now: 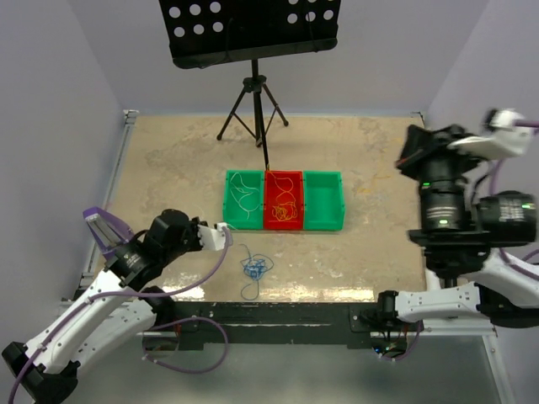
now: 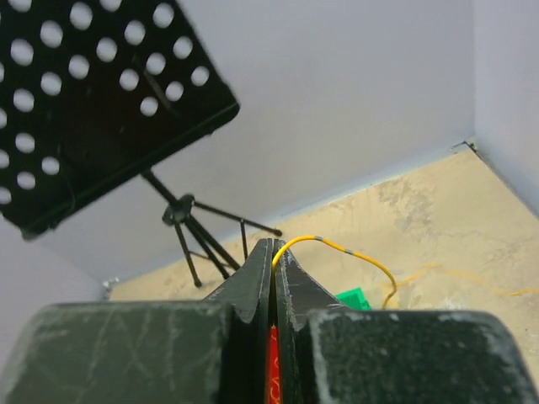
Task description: Untangle the cables
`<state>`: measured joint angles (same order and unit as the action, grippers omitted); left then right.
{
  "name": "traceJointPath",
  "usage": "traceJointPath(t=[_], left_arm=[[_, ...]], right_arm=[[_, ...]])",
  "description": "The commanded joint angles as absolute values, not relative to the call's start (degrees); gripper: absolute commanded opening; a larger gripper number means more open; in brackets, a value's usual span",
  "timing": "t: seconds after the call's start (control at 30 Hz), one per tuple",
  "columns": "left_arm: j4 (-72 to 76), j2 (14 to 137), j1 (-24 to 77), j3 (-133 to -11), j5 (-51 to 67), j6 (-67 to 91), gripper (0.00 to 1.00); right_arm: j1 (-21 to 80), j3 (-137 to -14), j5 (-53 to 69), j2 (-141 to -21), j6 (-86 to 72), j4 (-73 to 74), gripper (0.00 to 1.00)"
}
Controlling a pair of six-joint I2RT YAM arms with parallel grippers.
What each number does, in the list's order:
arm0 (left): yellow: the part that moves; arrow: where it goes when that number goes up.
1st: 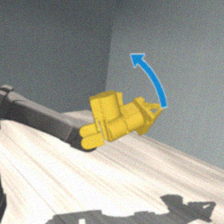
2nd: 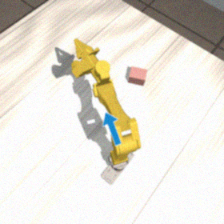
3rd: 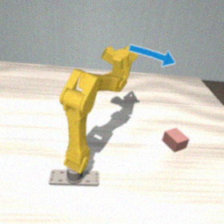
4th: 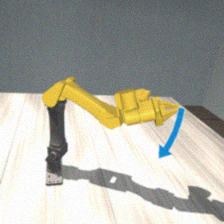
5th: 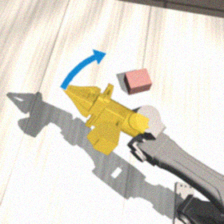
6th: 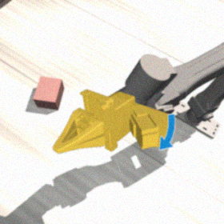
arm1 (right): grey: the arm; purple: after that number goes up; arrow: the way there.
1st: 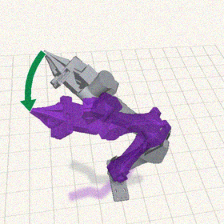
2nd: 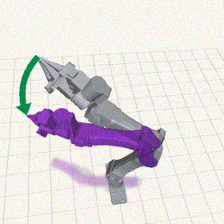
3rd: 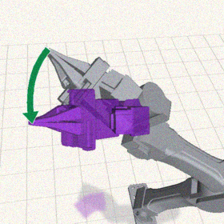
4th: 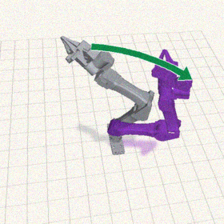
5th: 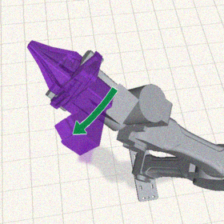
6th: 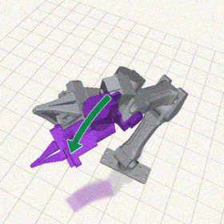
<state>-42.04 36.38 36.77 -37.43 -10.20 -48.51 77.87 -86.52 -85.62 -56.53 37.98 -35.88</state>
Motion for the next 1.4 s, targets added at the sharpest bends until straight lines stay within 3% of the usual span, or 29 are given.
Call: traceJointPath(t=[0.0,0.23,0.3,0.33,0.53,0.83,1.37], left_arm=[[-42.01,39.37,36.56,-44.02,-1.6,-40.79,0.0],[-42.72,40.69,36.56,-47.28,3.6,-38.23,0.0],[-42.89,40.78,36.65,-47.46,4.22,-37.71,0.0],[-43.24,40.87,36.56,-47.81,4.39,-37.62,0.0],[-45.0,40.61,36.56,-49.48,5.36,-37.0,0.0],[-46.05,39.47,36.56,-50.01,5.27,-37.88,0.0],[-46.32,38.67,36.56,-49.75,3.6,-39.64,0.0]], right_arm=[[81.64,-83.06,-97.82,-60.9,46.3,-53.13,0.0],[95.86,-80.51,-93.45,-63.02,38.53,-57.67,0.0],[99.22,-83.38,-83.91,-60.92,13.78,-35.31,0.0],[98.27,-88.45,-74.71,-60.56,-6.48,-10.53,0.0],[79.92,-93.5,-61.0,-65.9,-13.71,4.11,0.0],[63.82,-88.78,-42.12,-71.36,-16.34,3.96,0.0],[52.38,-79.02,-30.85,-77.08,-20.39,0.35,0.0]])
